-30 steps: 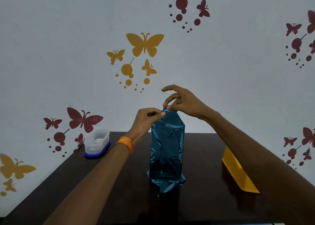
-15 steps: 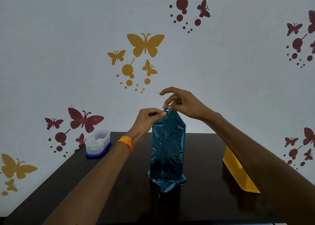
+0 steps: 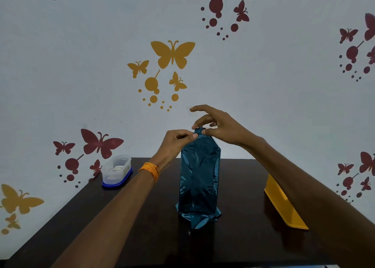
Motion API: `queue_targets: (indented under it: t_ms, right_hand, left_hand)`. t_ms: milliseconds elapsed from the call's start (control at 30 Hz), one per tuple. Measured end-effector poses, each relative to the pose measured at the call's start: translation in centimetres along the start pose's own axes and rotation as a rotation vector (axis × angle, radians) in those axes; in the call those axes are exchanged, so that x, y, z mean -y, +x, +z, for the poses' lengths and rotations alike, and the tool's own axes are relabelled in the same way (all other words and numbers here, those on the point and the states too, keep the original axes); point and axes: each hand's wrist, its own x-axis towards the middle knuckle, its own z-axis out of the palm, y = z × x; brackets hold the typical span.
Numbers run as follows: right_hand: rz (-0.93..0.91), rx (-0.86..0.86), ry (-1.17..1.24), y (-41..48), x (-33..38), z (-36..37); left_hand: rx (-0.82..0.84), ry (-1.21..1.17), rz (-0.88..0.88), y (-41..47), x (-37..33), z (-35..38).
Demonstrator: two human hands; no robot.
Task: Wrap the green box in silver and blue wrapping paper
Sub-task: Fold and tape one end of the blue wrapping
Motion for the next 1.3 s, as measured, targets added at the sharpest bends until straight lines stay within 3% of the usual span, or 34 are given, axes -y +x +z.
queue_targets:
  t_ms: [400, 633, 867, 1133, 1300]
  right_hand:
    - [0.085, -0.107, 0.144, 0.8, 0.4, 0.7]
    - [0.163, -0.169, 0.09, 1.4, 0.3, 1.2]
    - [0.157, -0.161, 0.062, 1.5, 0.4, 1.1]
    - [0.127, -0.134, 0.03, 1.4, 0.3, 1.0]
    - [0.124, -0.031, -0.002, 1.1, 0.1, 0.4]
  left_hand:
    - [-0.018, 0.036, -0.005, -0.2, -0.1, -0.1]
    - [-0.21, 0.144, 0.124, -1.2, -0.5, 0.5]
    - [-0.255, 0.277, 0.241, -1.0, -0.9, 0.5]
    - [-0.28, 0.322, 0.224, -0.7, -0.8, 0.9]
    - [-0.264, 0.302, 0.204, -0.7, -0.9, 1.1]
